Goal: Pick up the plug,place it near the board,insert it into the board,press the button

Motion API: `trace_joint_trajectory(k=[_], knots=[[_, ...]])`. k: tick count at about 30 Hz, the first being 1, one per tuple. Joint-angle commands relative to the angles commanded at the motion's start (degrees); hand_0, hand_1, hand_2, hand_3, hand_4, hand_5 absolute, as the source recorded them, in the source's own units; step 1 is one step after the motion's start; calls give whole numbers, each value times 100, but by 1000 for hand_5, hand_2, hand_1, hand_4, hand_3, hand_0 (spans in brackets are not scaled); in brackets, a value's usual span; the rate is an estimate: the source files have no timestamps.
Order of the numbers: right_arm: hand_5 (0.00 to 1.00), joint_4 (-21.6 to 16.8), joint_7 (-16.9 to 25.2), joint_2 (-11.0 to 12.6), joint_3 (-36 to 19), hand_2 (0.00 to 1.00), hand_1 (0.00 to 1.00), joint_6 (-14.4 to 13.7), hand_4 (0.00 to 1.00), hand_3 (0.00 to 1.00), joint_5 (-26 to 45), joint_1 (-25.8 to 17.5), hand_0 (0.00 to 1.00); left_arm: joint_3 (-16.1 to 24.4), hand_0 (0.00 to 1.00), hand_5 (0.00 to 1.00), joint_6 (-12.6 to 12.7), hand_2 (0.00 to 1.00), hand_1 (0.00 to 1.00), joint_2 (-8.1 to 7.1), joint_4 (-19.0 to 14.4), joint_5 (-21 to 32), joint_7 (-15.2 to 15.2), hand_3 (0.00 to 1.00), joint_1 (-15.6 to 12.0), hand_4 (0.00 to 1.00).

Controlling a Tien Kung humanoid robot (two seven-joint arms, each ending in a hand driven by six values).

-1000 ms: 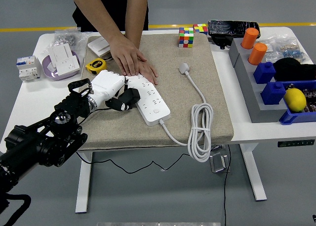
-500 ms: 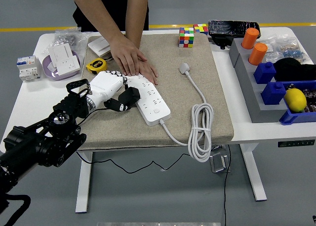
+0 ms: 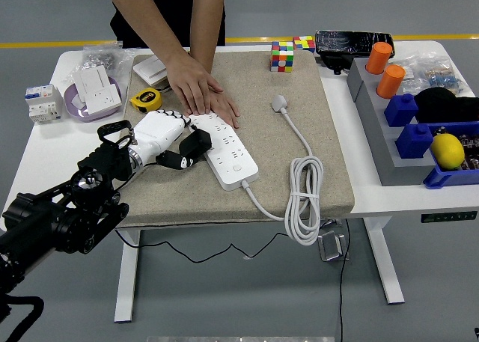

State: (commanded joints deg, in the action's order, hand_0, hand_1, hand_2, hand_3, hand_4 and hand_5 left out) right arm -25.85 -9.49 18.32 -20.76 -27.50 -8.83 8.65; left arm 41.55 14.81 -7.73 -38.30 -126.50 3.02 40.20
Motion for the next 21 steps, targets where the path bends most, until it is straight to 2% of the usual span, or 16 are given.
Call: trace_joint_trajectory(k=[4,5,21], knots=[[998,0,-1,-1,-6,911,973,1,998,950,-2,8,998,41,769,526,-149,844,887,-18,12,287,84,800,-6,976],[998,-1,0,-1,-10,910,973,1,998,950,-3,11,998,48,808,720,-190,880,933,-23,17,380,111,842,-4,998],[998,2,-3,-2,-24,910,973,-1,998,950,3,30,998,125,817,777,-207,884,937,12,62,504,137,851,34,998]])
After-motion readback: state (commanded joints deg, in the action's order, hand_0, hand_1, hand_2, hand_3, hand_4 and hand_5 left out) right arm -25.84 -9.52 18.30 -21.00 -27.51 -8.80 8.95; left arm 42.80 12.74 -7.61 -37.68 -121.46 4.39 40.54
